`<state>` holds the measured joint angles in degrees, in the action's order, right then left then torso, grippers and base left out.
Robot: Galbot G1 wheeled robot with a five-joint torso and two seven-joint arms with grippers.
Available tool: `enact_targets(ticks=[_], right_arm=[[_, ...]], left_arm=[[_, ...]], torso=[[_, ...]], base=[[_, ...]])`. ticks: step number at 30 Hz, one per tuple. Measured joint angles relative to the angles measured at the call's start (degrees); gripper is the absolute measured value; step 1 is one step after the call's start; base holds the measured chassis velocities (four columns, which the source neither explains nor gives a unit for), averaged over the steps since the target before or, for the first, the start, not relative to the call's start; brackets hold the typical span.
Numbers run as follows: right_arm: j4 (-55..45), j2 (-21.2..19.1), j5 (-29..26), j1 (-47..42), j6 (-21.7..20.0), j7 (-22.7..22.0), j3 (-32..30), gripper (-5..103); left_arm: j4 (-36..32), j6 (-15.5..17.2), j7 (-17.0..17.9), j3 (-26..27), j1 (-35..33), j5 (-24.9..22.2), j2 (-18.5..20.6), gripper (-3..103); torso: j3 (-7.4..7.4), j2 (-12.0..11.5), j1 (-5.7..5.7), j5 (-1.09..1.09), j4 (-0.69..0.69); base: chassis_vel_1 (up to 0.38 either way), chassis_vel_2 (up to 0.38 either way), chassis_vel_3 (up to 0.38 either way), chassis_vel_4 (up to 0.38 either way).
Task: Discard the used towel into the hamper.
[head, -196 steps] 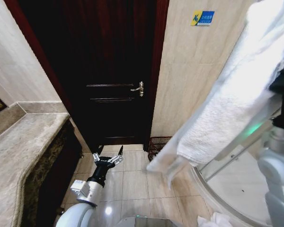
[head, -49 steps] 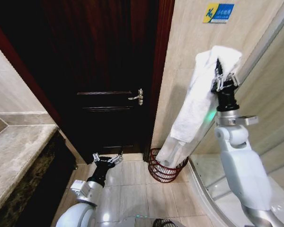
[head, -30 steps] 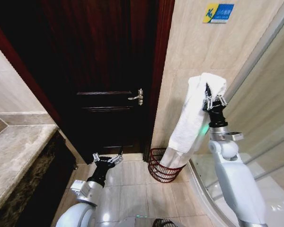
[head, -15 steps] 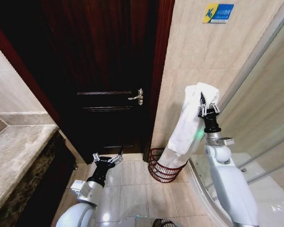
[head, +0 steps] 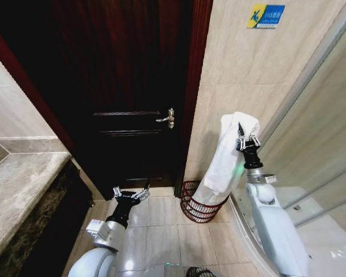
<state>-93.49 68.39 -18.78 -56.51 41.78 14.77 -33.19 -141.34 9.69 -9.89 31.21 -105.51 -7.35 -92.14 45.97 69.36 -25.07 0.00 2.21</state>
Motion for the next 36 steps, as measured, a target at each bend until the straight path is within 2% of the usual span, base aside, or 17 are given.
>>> enact_targets(ticks=[10,26,36], right_arm=[[4.9,1.3,0.2,0.4,4.9,1.3,0.2,13],[14.5,4.4,1.2,0.5,5.5,1.5,0.0,13],[20.5,5.6,-0.1,2.0,5.4,1.4,1.4,13]], left_arm=[[0.0,0.0,0.0,0.0,0.0,0.0,0.0,100],[0.0,0.0,0.0,0.0,0.0,0.0,0.0,100],[0.0,0.0,0.0,0.0,0.0,0.0,0.0,100]], torso=[[0.0,0.0,0.0,0.0,0.0],[0.0,0.0,0.0,0.0,0.0],[0.0,0.0,0.0,0.0,0.0]], base=[[0.0,0.0,0.0,0.0],[0.0,0.0,0.0,0.0],[0.0,0.0,0.0,0.0]])
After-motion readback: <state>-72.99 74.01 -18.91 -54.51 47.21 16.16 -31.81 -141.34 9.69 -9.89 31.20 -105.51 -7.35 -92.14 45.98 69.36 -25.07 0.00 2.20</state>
